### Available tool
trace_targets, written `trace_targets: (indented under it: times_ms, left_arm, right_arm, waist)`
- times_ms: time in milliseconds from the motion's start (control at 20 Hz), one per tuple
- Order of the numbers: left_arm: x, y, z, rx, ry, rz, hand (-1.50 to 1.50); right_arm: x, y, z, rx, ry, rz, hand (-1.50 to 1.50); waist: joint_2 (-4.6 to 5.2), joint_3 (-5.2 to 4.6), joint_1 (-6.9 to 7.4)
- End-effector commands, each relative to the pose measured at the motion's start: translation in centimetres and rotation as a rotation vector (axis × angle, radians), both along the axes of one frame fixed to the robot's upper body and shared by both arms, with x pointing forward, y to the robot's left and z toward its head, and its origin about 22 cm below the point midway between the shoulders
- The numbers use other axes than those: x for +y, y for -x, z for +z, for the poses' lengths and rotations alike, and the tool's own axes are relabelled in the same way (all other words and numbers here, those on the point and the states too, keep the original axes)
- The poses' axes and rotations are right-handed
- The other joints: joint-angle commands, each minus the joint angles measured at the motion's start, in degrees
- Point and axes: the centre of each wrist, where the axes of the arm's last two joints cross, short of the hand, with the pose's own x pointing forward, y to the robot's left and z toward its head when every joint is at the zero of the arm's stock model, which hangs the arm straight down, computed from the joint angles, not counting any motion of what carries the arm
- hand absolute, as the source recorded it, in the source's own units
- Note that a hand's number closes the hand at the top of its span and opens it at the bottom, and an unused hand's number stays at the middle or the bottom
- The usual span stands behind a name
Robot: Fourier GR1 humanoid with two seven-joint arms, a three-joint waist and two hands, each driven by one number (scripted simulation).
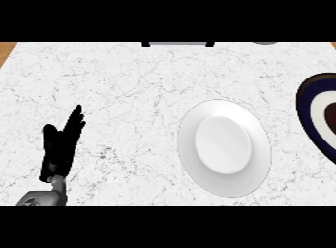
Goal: Pick the tomato from the plate and place it in the plate
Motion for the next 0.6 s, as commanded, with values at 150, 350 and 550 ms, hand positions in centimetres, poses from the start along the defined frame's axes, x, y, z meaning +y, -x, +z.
trace_targets:
  times_ms: [150, 350, 550]
  left_arm:
    - [-1.8, 0.1, -1.4, 0.008, 0.012, 0.004, 0.00]
    - [0.2, 0.0, 0.4, -0.012, -0.002, -0.009, 0.00]
    - [-0.9, 0.8, 0.1, 0.005, -0.007, -0.019, 0.00]
  right_arm:
    - [0.2, -0.4, -0.4, -0.014, 0.031, 0.018, -1.50]
    - [-1.2, 1.3, -0.6, -0.005, 0.031, -0.018, -1.50]
    - [-0.4, 0.2, -1.1, -0.011, 0.056, -0.053, -1.50]
  waist:
    - [-0.02, -0.02, -0.09]
    - [0.04, 0.03, 0.28]
    - [0.10, 0.08, 0.63]
